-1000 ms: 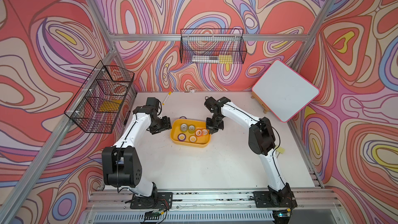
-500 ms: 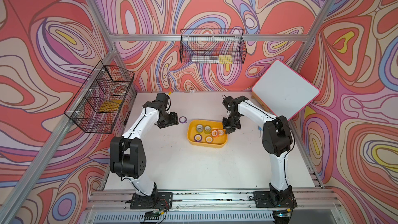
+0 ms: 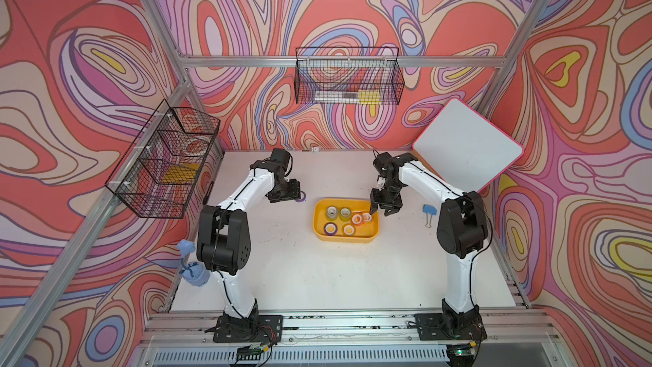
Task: Put the transparent tape into the storage box
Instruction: Pick up the tape from the center of the board.
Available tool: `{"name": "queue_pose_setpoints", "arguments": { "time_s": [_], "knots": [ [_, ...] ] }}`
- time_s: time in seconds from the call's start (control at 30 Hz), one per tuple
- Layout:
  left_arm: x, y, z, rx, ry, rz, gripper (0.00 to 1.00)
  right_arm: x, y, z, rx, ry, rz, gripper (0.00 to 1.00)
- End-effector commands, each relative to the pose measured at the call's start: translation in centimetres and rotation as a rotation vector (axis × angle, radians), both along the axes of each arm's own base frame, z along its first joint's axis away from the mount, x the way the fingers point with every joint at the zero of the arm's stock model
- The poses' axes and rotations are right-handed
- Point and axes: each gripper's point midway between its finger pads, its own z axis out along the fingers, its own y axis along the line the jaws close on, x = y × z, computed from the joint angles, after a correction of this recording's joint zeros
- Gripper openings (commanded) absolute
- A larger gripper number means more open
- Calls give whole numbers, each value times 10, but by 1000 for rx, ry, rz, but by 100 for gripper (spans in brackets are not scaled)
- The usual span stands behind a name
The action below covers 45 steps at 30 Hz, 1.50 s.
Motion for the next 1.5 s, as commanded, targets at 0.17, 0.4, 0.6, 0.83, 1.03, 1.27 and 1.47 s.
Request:
{"name": "queue_pose_setpoints", "arguments": {
  "time_s": [0.17, 0.4, 0.6, 0.83, 1.03, 1.27, 1.47],
  "knots": [
    [33, -2, -27, 88, -33, -41, 72, 0, -2, 52, 32, -93, -27, 63],
    [47, -11, -52, 141, 2, -78, 75, -4, -6, 57, 37, -76, -78, 70],
    [54, -18, -65, 151, 9, -97, 73, -3, -7, 61, 58, -82, -115, 71],
    [56, -20, -74, 161, 15, -101, 73, -1, -8, 61, 94, -73, -142, 71],
    [62, -20, -82, 181, 20, -104, 72, 2, -10, 63, 112, -74, -154, 71],
    [64, -25, -87, 182, 22, -114, 69, 6, -12, 64, 136, -69, -176, 69],
    [66, -27, -91, 178, 20, -108, 68, 8, -14, 67, 138, -75, -178, 68]
  ]
}}
